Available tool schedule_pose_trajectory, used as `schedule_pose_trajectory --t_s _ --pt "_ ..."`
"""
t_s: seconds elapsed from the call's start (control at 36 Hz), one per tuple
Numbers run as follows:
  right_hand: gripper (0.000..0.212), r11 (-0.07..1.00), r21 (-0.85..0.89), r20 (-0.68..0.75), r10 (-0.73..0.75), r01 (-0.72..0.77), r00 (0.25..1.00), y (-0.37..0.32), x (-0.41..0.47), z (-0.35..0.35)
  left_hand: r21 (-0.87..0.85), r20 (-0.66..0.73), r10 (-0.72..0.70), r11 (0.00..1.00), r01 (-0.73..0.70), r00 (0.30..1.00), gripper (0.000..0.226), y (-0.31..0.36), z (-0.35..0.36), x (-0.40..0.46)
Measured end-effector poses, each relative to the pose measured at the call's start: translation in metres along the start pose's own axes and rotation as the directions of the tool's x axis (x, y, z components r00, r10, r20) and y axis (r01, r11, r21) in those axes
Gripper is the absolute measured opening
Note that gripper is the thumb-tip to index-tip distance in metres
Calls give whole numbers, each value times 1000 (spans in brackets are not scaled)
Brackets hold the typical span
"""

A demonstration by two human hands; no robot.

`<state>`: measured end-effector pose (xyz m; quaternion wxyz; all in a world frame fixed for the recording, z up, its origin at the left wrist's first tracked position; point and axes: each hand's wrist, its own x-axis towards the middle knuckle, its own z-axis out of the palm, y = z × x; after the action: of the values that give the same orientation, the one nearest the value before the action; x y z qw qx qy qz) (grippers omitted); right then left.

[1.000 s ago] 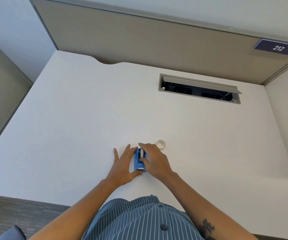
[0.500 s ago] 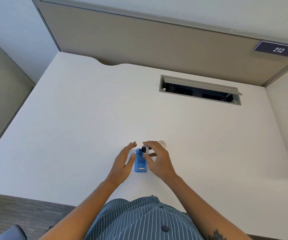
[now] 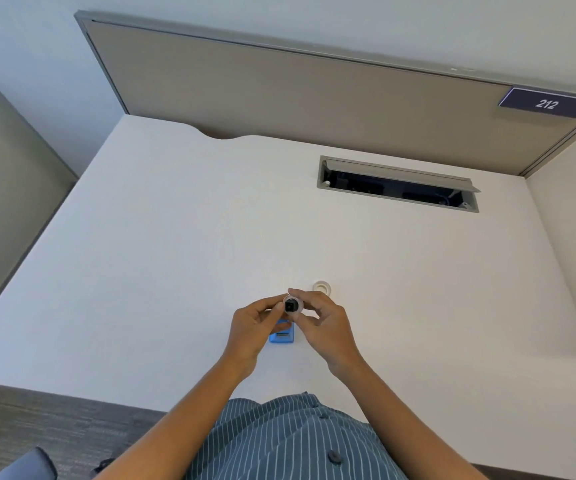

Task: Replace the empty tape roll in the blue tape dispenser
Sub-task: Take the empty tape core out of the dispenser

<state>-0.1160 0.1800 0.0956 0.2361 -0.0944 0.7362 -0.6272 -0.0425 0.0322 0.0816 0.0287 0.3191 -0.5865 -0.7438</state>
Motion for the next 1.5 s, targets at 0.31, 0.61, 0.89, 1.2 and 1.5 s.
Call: schedule_pose_trajectory --t_s 0.31,0.61,0.89,1.2,1.5 --pt "35 984 139 -26 118 -114 993 1 -12 -12 -30 19 -22 999 22 1000 23 7 9 -17" --pt "33 983 150 -25 110 -105 994 -2 -25 -25 -50 5 13 999 -12 1000 26 5 25 -33" --pt "31 983 139 -79 133 -121 988 1 -29 -30 -52 -82 19 998 -23 996 29 2 39 -38" --pt "28 974 197 -41 121 -110 992 -7 -27 -43 -108 -40 25 994 -29 999 27 7 40 -35" --pt "25 963 243 47 111 -119 993 -13 -22 -52 -217 46 -33 975 42 998 36 8 37 -29"
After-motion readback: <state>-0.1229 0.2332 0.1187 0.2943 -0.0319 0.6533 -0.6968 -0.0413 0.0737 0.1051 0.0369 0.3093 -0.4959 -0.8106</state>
